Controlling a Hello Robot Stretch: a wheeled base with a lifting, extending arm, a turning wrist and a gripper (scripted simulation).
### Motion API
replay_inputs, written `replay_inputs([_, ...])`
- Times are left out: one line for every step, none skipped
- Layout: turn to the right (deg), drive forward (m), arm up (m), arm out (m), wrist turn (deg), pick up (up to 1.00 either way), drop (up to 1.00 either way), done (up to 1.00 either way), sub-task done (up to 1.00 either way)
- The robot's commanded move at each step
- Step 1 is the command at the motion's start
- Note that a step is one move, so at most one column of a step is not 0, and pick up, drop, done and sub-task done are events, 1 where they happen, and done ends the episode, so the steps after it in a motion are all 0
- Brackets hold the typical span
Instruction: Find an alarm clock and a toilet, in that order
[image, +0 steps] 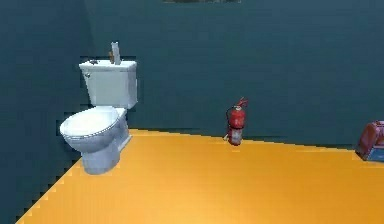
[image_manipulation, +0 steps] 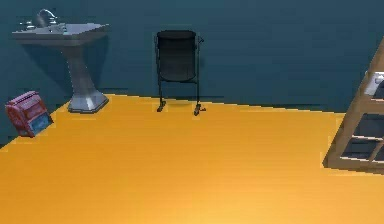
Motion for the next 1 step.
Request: replay_inputs([-3.0, 0.0, 0.0, 0.0, 0.0, 0.0, 0.0, 0.0, 0.0])
